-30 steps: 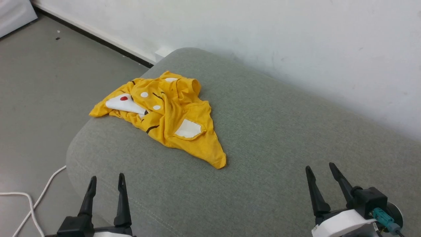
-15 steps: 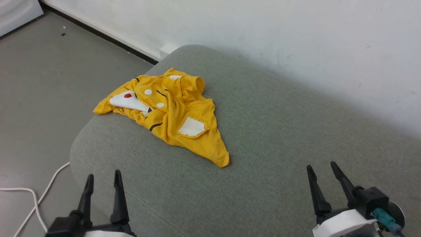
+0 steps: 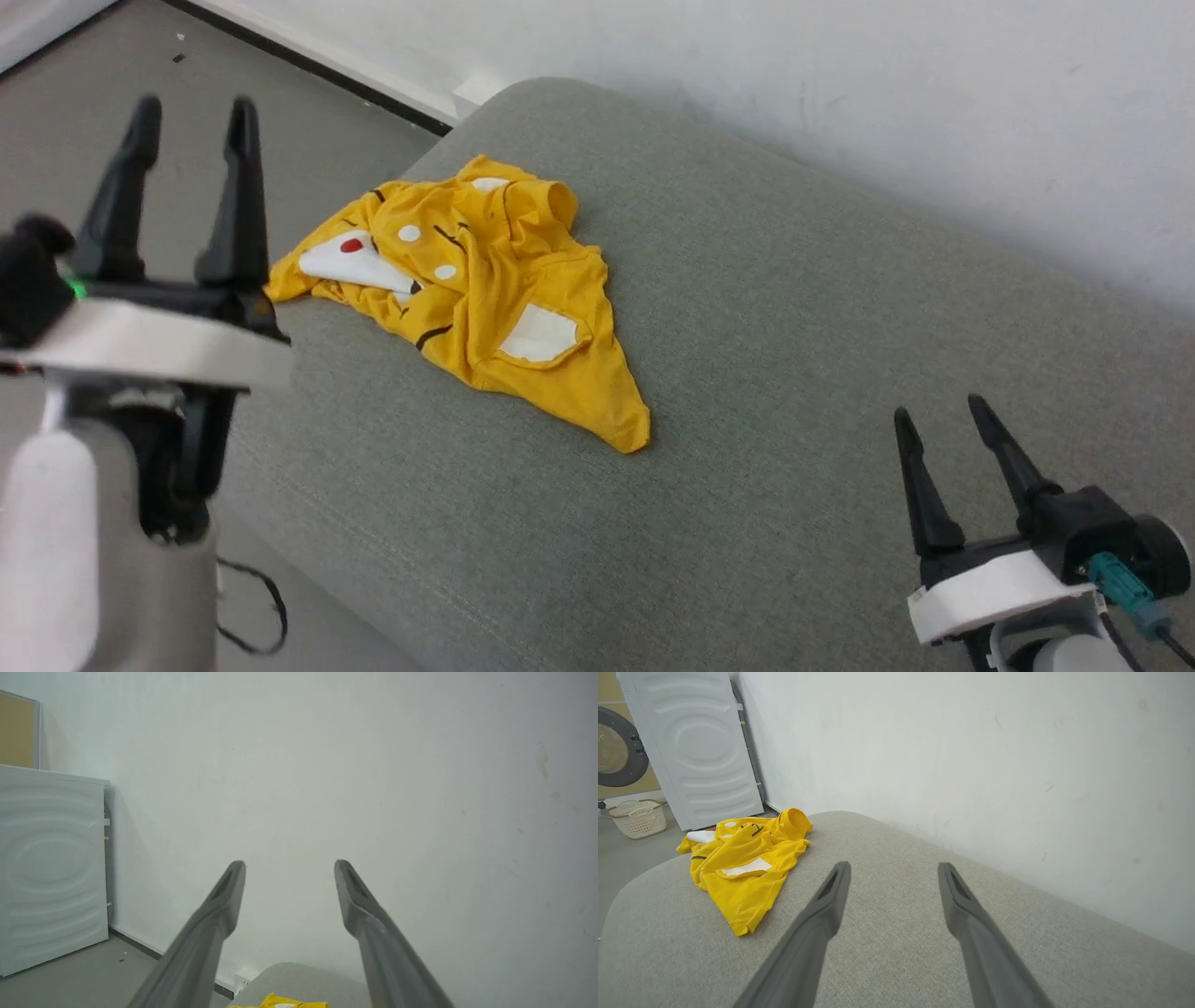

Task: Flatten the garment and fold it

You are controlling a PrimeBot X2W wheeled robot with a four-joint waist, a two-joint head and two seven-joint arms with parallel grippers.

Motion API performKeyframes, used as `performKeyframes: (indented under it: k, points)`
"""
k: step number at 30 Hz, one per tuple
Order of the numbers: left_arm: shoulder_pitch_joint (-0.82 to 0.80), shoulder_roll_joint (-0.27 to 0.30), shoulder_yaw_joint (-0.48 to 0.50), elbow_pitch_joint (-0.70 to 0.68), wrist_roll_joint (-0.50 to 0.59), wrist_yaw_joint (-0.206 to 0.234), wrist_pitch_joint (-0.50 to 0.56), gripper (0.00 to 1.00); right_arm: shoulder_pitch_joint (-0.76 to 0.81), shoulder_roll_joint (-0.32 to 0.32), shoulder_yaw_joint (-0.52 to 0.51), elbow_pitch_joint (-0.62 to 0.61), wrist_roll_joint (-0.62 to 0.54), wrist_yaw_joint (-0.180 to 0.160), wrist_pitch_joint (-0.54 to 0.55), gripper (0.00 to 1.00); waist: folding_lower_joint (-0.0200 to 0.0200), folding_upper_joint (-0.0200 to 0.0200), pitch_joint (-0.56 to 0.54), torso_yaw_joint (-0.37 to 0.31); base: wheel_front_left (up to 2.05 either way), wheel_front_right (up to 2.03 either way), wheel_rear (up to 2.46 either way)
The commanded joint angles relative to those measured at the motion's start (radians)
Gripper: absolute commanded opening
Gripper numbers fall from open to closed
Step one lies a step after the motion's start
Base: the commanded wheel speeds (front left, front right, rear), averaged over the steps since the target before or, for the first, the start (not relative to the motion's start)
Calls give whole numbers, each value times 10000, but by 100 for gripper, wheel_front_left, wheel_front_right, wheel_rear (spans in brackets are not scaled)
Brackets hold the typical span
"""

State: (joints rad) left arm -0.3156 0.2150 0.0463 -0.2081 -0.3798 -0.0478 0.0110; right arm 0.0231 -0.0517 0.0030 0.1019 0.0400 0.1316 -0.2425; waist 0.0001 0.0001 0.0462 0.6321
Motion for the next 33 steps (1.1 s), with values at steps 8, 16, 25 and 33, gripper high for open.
performKeyframes:
  k: [8, 16, 25, 33]
  points:
    - [-3788, 1495, -34, 3278, -602, -520, 1936, 100, -886, 15, 225, -1710, -919, -9, 897, 100, -1, -1, 1937, -1062, 0, 0, 0]
    - [-5033, 2561, -616, 6339, -1471, -796, 3362, 100, -1147, 15, 329, -2949, -1414, -9, 1463, 100, -1, -1, 2759, -2044, 0, 0, 0]
    - [-4986, 2758, -1520, 8148, -3431, -825, 5426, 100, -1250, 15, 490, -4009, -1952, -9, 2033, 100, -1, -1, 3643, -2570, 0, 0, 0]
    - [-4929, 2827, -1881, 9490, -3774, -565, 6802, 100, -1275, 15, 701, -4496, -2306, -9, 2449, 100, -1, -1, 4192, -2832, 0, 0, 0]
